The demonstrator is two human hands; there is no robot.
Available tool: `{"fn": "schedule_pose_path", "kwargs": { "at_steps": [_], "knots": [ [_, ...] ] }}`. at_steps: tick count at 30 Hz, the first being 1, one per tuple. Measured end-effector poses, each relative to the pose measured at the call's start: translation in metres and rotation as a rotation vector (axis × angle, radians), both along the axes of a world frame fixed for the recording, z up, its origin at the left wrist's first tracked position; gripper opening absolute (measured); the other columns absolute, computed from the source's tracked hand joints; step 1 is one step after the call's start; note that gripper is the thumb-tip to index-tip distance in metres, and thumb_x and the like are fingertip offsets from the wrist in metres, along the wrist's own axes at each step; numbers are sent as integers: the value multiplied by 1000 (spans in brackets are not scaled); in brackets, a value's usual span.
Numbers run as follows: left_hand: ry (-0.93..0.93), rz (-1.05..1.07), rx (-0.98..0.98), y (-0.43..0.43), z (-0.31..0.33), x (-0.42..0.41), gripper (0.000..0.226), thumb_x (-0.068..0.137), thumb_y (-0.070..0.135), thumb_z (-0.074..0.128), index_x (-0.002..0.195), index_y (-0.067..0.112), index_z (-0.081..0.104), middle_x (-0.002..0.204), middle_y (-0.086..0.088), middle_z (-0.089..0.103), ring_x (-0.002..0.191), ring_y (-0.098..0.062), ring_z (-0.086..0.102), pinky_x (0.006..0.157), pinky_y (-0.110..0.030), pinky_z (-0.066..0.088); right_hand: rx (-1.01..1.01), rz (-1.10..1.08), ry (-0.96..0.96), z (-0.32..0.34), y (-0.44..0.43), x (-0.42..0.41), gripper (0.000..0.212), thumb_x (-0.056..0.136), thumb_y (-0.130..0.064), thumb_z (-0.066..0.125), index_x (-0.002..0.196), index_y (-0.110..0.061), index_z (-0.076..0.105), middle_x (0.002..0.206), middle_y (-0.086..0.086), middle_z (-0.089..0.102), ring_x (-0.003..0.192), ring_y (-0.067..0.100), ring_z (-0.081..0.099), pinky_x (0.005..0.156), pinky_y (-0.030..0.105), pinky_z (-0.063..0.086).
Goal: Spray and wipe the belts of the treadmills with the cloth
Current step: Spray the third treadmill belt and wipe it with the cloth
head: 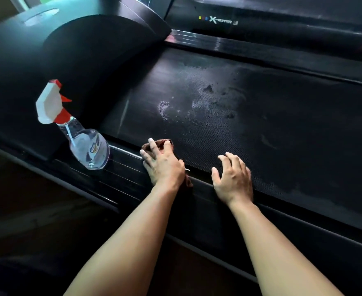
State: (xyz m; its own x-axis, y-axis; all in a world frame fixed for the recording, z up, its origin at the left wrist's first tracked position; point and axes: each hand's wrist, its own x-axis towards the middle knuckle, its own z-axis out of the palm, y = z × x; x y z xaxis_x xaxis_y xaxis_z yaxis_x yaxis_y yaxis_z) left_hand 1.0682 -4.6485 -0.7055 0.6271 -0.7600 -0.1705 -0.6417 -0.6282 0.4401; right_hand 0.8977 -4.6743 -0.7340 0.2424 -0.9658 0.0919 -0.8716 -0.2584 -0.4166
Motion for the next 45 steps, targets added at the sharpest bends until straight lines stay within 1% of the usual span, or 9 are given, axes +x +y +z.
{"fn": "schedule_pose_path", "kwargs": {
  "at_steps": [4, 8, 13, 16, 20, 24, 35, 41, 45],
  "knots": [
    [-77, -50, -118, -4, -4, 13, 57, 88, 12, 63, 141, 28, 46, 164, -9, 10, 151, -39, 8, 118, -48, 30, 3, 13, 4, -5, -20, 9, 45, 91, -30, 63, 132, -11, 59, 143, 12, 51, 136, 34, 42, 111, 50, 32],
    [-111, -107, -236, -6, -7, 41, 53, 85, 5, 69, 134, 20, 55, 162, -9, 17, 150, -35, 15, 121, -43, 28, -11, 24, -10, -9, -41, 25, 45, 91, -31, 61, 131, -11, 60, 142, 13, 52, 134, 34, 44, 111, 51, 33],
    [-136, -232, -366, -28, -5, 98, 65, 64, 5, 85, 123, 13, 61, 154, -18, 30, 141, -41, 32, 119, -45, 30, -8, 75, 25, -12, -68, 46, 47, 93, -33, 59, 135, -12, 56, 147, 13, 47, 138, 33, 39, 115, 49, 28],
    [-171, -292, -342, -55, -5, 136, 64, 65, 7, 83, 125, 16, 61, 152, -14, 33, 137, -39, 37, 115, -46, 35, 9, 95, 62, -14, -84, 55, 49, 95, -35, 55, 140, -13, 51, 153, 13, 40, 144, 32, 32, 119, 47, 21],
    [-177, -286, -150, -78, -20, 162, 58, 88, 19, 67, 144, 20, 52, 158, -12, 34, 146, -37, 26, 124, -41, 18, 37, 81, 95, -19, -103, 59, 53, 97, -40, 49, 145, -17, 44, 160, 12, 28, 149, 30, 20, 122, 46, 10],
    [-233, -269, -55, -76, -40, 162, 61, 101, 40, 50, 157, 33, 28, 167, -5, 19, 154, -34, 6, 126, -38, 3, 68, 41, 106, -25, -113, 63, 58, 96, -49, 37, 148, -22, 39, 163, 10, 21, 151, 29, 13, 123, 46, 4],
    [-171, -143, 47, -157, -34, 190, 59, 103, 46, 37, 158, 41, 16, 169, 10, 3, 155, -27, -1, 124, -43, 8, 89, -18, 219, -33, -117, 68, 72, 92, -58, 21, 157, -30, 15, 167, 3, 0, 153, 26, -6, 122, 52, -7],
    [-233, -512, 24, -227, -41, 142, 60, 104, 36, 39, 160, 28, 16, 168, -8, 7, 154, -36, -1, 125, -43, -1, 108, -32, 254, -34, -119, 70, 71, 92, -58, 20, 158, -31, 12, 167, 1, -2, 153, 26, -7, 122, 51, -7],
    [-311, -865, -89, -192, -46, 80, 57, 102, 30, 39, 156, 14, 30, 163, -12, 28, 154, -29, 13, 126, -45, 5, 116, -46, 258, -33, -120, 69, 72, 90, -57, 18, 157, -32, 17, 167, -1, 1, 153, 25, -4, 122, 51, -5]
  ]
}}
